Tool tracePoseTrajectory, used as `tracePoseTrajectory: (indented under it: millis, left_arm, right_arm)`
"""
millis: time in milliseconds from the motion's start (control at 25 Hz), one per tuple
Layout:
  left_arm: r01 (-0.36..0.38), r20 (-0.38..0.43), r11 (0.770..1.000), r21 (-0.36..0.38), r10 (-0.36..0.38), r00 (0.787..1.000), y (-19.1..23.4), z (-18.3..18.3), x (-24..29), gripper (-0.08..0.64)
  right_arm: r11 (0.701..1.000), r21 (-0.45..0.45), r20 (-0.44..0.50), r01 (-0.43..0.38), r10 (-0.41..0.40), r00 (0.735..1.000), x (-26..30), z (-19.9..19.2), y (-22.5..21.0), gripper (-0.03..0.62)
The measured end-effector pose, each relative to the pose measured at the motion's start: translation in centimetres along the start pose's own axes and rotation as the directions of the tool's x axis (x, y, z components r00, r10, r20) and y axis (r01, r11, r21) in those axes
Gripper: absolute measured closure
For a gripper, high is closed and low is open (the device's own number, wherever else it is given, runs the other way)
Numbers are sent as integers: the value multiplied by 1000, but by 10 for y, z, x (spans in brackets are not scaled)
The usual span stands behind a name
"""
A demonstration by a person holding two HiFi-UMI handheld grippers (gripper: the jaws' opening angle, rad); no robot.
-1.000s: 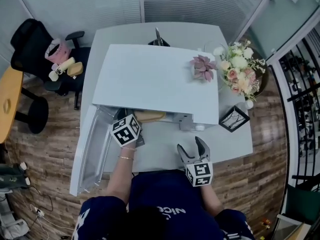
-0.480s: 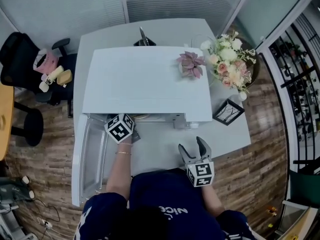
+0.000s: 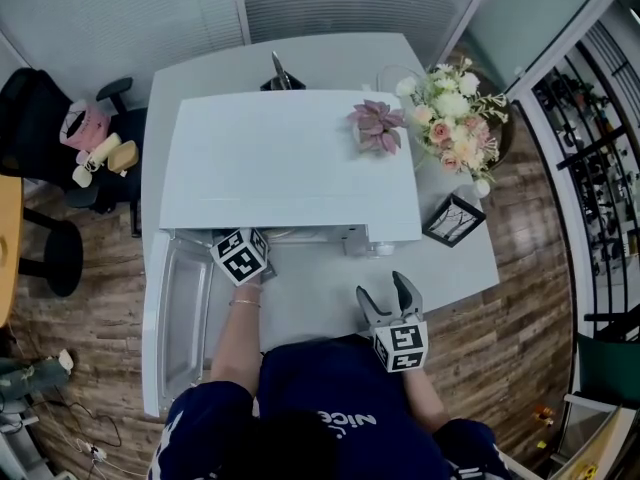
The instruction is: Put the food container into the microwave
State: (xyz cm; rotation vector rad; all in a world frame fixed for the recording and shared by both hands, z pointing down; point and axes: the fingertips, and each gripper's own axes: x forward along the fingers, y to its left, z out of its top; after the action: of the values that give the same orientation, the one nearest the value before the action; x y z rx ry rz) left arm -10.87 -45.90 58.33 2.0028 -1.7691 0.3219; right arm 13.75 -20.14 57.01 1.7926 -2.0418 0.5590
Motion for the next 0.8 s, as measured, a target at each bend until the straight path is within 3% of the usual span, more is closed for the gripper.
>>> tracePoseTrajectory:
  millis: [160,360,480,640,800]
  left_arm:
    - [-22,-7,1000,11,23,1000,5,-4,3,541]
    - [4,-12,1000,1,-4,1000,3,-5,4,535]
    - [44,-21,998,-33,-45,999,-3,-5,5,405]
    - [120,-7,991,-60,-120,993,-12,-4,0,282]
    - [157,9,985,-68,-157,988,-15,-6,-12,233]
  right_arm:
    - [1000,-4,-2,-3,3,1000,2,1,2,259]
    - [1000,-8,-12,-15,15,1000,5,1,5,259]
    - [1000,-9,-14,-19,19,1000,7,2,6,258]
    - [999,-13,-5,-31,31,999,9,3,7,258]
    - [999,-16,10,-39,39,999,10,6,6,258]
